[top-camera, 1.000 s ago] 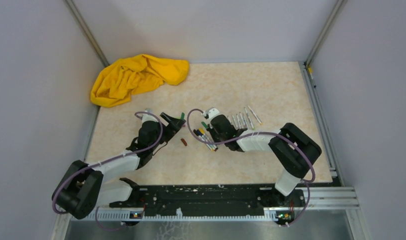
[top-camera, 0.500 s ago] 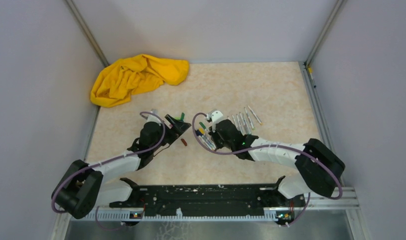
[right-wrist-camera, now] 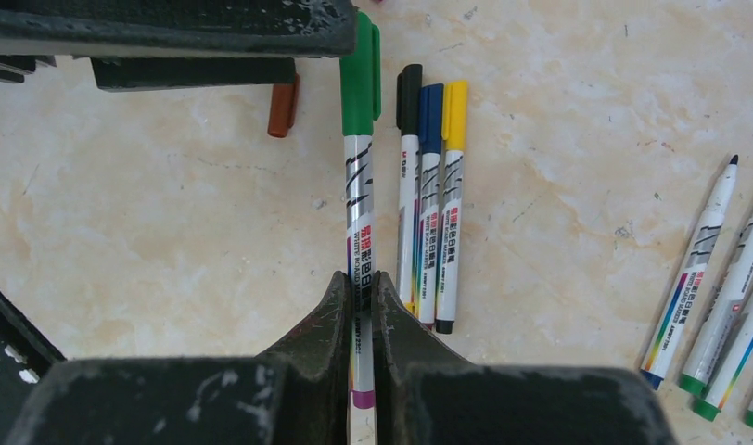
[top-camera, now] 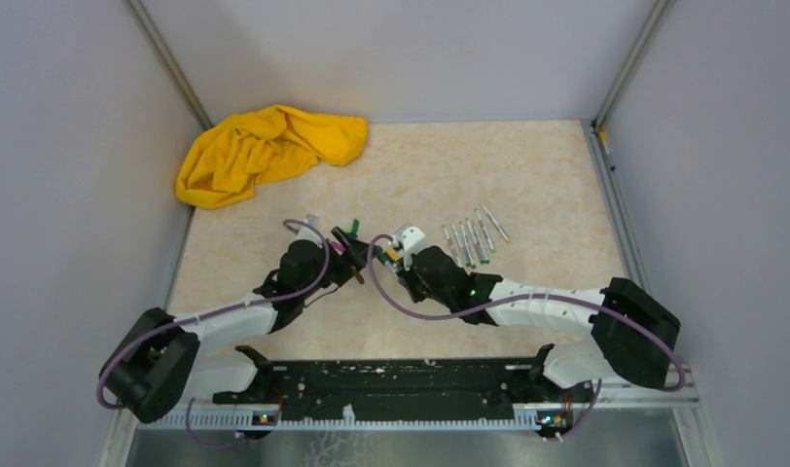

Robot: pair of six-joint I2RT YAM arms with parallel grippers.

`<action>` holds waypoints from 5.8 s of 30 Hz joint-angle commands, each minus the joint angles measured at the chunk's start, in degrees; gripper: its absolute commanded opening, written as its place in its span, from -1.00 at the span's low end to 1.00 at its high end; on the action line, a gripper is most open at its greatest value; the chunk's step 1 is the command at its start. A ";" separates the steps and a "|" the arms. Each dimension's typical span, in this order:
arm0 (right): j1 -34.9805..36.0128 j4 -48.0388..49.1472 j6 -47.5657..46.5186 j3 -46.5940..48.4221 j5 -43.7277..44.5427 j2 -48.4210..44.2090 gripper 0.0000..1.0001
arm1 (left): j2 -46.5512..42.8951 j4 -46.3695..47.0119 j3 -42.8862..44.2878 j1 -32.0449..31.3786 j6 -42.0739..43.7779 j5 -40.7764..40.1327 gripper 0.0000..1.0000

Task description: Open the pen caps

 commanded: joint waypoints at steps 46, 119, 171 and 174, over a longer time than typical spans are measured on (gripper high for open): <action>20.58 -6.20 10.28 -1.95 21.46 -9.02 -1.00 | -22.36 -14.61 1.81 -12.46 -7.92 -20.19 -1.00; -13.16 -3.14 -0.28 -1.06 8.29 -2.07 -1.00 | 3.70 -23.74 7.53 -1.06 4.94 -25.44 -0.36; -8.55 -6.27 -5.54 6.30 -0.44 3.29 -0.07 | -12.24 -25.76 5.67 2.17 4.20 -15.32 0.39; -7.66 -5.43 -5.32 6.21 -1.45 5.62 -0.08 | -12.82 -25.85 5.52 2.08 4.14 -14.87 0.39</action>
